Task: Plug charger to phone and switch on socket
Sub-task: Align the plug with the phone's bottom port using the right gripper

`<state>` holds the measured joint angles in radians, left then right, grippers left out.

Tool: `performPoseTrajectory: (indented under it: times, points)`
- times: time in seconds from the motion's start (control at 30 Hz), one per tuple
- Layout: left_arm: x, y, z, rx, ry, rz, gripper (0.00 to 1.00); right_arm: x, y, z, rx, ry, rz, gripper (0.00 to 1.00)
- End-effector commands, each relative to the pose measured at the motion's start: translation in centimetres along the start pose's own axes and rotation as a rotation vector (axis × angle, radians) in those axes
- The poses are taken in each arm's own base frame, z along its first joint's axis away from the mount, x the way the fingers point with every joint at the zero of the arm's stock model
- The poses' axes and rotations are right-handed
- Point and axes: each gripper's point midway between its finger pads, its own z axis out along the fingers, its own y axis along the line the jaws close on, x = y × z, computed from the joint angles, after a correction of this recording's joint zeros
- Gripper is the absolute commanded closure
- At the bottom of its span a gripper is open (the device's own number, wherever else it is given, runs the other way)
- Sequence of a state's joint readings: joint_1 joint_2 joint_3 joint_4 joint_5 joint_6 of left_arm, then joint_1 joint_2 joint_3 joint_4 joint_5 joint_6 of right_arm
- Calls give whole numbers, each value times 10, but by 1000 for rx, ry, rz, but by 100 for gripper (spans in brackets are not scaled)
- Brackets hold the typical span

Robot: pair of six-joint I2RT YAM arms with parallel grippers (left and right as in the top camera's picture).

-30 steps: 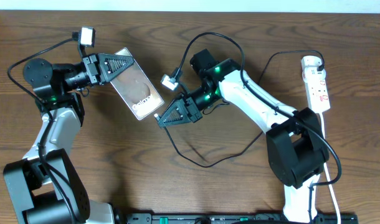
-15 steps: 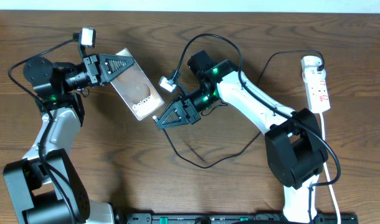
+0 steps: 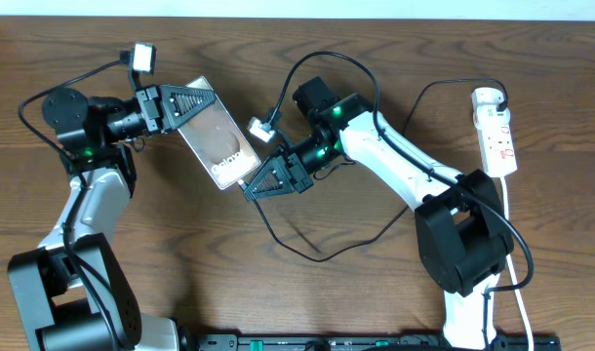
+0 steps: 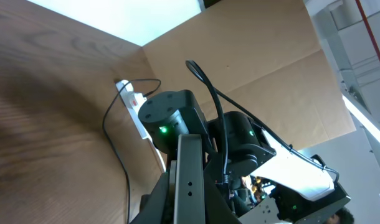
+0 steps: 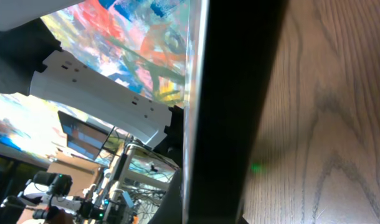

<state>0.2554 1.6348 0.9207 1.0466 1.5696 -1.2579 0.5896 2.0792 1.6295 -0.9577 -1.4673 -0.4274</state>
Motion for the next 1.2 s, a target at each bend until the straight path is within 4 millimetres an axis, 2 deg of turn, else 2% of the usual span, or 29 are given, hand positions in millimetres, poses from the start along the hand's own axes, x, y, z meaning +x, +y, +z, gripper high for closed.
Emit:
performPoseTrajectory:
  times: [0.0,0.43,0.7,1.17]
  points:
    - [1,-3,0,2,3,16,93,-6,9,0,-32,-16,-6,99]
    - [1,-3,0,2,3,15,93,-7,9,-5,-30,-26,6,99]
    - [1,-3,0,2,3,14,93,-10,5,-14,-17,-45,9,99]
    - [1,-3,0,2,3,18,93,-11,9,-14,-36,-52,6,99]
